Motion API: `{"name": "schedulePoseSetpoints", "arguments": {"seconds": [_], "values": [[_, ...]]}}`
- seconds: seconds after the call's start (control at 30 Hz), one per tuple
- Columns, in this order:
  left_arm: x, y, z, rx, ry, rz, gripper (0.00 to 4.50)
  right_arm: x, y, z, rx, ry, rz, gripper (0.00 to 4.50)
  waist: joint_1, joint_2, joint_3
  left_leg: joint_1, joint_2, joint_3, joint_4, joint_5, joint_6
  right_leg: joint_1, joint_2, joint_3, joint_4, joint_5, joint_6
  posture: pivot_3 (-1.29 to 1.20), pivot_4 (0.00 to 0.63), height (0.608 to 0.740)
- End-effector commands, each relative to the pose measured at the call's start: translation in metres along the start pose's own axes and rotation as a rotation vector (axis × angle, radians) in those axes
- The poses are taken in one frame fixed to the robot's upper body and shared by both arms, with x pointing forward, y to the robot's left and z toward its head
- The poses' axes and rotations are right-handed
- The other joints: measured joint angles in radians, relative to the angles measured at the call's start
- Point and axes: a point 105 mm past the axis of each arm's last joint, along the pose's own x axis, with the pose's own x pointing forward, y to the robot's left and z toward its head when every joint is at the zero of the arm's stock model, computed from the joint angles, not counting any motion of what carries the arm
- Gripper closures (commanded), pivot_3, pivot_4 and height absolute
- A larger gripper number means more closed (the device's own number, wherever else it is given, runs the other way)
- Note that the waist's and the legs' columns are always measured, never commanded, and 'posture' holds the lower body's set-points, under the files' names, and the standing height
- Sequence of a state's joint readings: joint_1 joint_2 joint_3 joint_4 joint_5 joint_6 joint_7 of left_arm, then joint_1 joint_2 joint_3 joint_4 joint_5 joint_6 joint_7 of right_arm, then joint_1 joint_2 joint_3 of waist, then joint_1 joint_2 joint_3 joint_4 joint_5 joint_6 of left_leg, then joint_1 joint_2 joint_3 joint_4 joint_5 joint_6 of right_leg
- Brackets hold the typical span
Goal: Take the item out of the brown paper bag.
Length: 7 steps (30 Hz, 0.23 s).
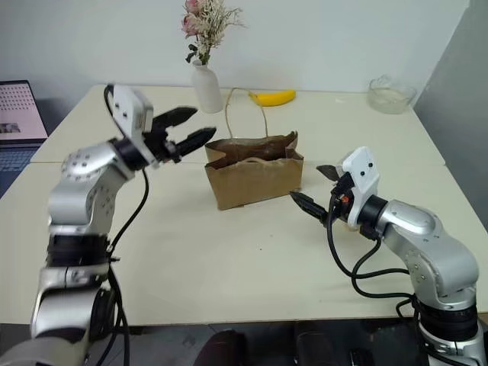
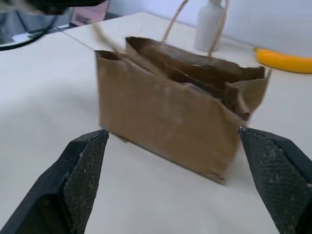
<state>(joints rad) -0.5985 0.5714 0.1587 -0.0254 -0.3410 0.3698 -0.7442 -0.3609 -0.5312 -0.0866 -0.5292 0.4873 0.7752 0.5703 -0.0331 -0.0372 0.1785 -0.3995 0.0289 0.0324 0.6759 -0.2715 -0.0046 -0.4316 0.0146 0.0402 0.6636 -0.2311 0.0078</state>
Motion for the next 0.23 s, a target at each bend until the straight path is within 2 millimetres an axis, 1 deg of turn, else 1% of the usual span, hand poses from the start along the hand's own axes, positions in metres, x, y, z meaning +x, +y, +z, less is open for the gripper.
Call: {"name": "schedulePoseSetpoints", "arguments": {"seconds": [0.03,0.1,0.13,0.23], "values": [[-0.034,0.001,0.008,0.097,-0.002,0.236,1.36,0.003,-0.003,0.002,-0.1,-0.085,0.004,0.0,0.0,0.0,0.0,0.0,0.0,0.0,0.0,0.0,0.0,0.0,0.0,0.001,0.0,0.0,0.0,0.0,0.15,0.74],[-0.049,-0.011,-0.003,0.11,0.025,0.287,1.36,0.006,-0.002,-0.004,-0.108,-0.103,0.016,0.0,0.002,0.0,0.0,0.001,0.0,0.0,0.0,0.0,0.0,0.002,0.0,0.0,0.0,0.0,0.0,0.0,0.15,0.74],[-0.056,-0.022,-0.008,0.104,0.027,0.296,1.36,0.006,-0.001,-0.006,-0.102,-0.117,0.017,0.0,0.002,0.0,0.0,0.002,0.0,0.0,0.0,0.0,0.0,0.002,0.0,0.0,0.0,0.0,0.0,0.0,0.15,0.74],[-0.066,-0.041,-0.018,0.051,0.036,0.335,1.36,0.008,-0.001,-0.011,-0.073,-0.146,0.01,0.0,0.006,-0.001,0.0,0.003,0.0,0.0,0.001,0.0,0.0,0.004,-0.001,0.0,0.0,0.001,-0.001,0.0,0.15,0.74]]}}
